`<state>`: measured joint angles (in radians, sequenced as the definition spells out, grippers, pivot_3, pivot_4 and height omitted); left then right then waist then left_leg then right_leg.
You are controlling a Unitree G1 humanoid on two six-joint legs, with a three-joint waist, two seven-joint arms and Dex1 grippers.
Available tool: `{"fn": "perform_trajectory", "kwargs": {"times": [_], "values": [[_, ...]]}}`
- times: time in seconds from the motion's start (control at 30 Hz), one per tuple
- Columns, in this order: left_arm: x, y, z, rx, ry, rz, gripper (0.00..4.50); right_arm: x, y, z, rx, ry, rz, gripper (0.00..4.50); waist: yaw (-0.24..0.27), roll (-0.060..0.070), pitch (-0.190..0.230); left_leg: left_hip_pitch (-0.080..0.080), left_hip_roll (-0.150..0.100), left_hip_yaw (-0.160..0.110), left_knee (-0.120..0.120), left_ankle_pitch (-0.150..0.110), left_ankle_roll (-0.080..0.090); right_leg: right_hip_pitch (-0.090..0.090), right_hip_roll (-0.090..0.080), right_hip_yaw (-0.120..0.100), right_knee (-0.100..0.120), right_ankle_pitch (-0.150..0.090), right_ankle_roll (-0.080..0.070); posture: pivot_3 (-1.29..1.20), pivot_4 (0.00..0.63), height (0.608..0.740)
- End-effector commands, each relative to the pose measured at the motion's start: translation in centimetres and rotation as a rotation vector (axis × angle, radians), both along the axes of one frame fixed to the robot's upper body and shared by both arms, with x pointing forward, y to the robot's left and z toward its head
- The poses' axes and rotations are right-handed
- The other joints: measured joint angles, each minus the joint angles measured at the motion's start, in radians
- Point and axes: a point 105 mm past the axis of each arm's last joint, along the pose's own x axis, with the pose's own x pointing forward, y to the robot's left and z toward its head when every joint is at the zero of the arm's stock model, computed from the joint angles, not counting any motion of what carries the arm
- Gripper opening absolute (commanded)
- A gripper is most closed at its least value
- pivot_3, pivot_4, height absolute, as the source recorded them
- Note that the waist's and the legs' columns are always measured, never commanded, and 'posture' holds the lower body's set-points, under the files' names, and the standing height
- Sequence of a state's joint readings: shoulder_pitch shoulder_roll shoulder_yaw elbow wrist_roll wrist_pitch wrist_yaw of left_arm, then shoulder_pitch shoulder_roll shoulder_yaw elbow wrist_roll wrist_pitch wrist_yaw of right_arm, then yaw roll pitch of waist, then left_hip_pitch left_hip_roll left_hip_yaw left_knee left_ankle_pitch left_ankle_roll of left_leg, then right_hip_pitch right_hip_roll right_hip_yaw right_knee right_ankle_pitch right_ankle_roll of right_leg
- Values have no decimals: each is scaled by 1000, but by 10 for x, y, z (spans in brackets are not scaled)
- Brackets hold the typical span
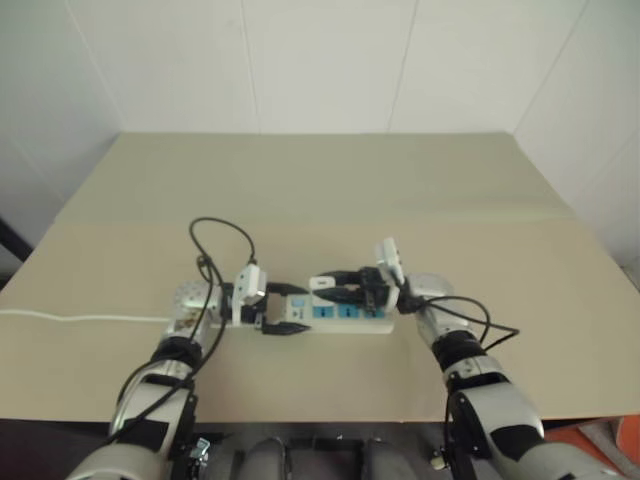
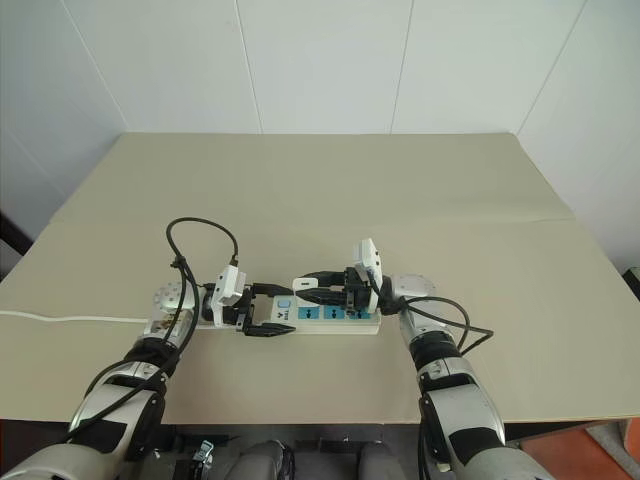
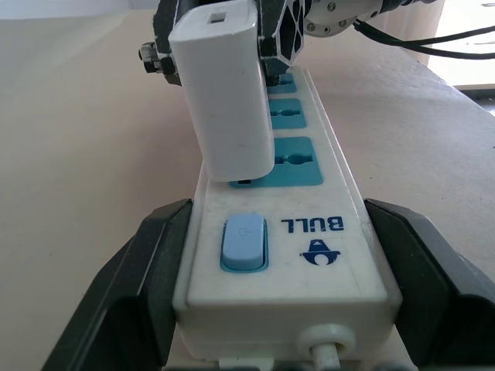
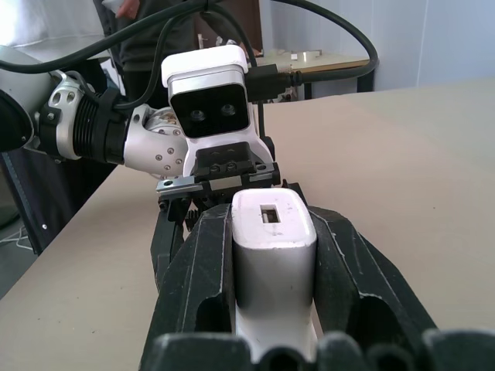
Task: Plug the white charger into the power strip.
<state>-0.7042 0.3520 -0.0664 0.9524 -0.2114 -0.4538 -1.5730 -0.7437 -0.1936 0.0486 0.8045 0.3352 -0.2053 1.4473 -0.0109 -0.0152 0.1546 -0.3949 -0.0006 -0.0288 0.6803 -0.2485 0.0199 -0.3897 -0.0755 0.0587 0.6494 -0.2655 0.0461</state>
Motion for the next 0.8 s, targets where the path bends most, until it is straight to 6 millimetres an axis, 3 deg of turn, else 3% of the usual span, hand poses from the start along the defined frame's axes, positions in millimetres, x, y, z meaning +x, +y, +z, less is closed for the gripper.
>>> {"fn": "perform_trajectory", "kwargs": {"times": [0.03,0.37,0.8], "values": [[-13,-3,-23,74,74,-57,3257,3,-3,8,15,-39,-15,1101,0,0,0,0,0,0,0,0,0,0,0,0,0,0,0,0,150,740],[-14,-2,-22,75,73,-60,3257,0,0,-14,-26,-8,-29,1101,-3,0,0,2,0,0,-1,0,0,1,0,0,0,0,0,0,150,740],[-15,-1,-19,61,81,-60,3257,-8,-3,-57,-176,81,-43,1101,-7,0,-6,8,0,1,-3,0,0,4,0,1,0,0,0,0,150,740]]}}
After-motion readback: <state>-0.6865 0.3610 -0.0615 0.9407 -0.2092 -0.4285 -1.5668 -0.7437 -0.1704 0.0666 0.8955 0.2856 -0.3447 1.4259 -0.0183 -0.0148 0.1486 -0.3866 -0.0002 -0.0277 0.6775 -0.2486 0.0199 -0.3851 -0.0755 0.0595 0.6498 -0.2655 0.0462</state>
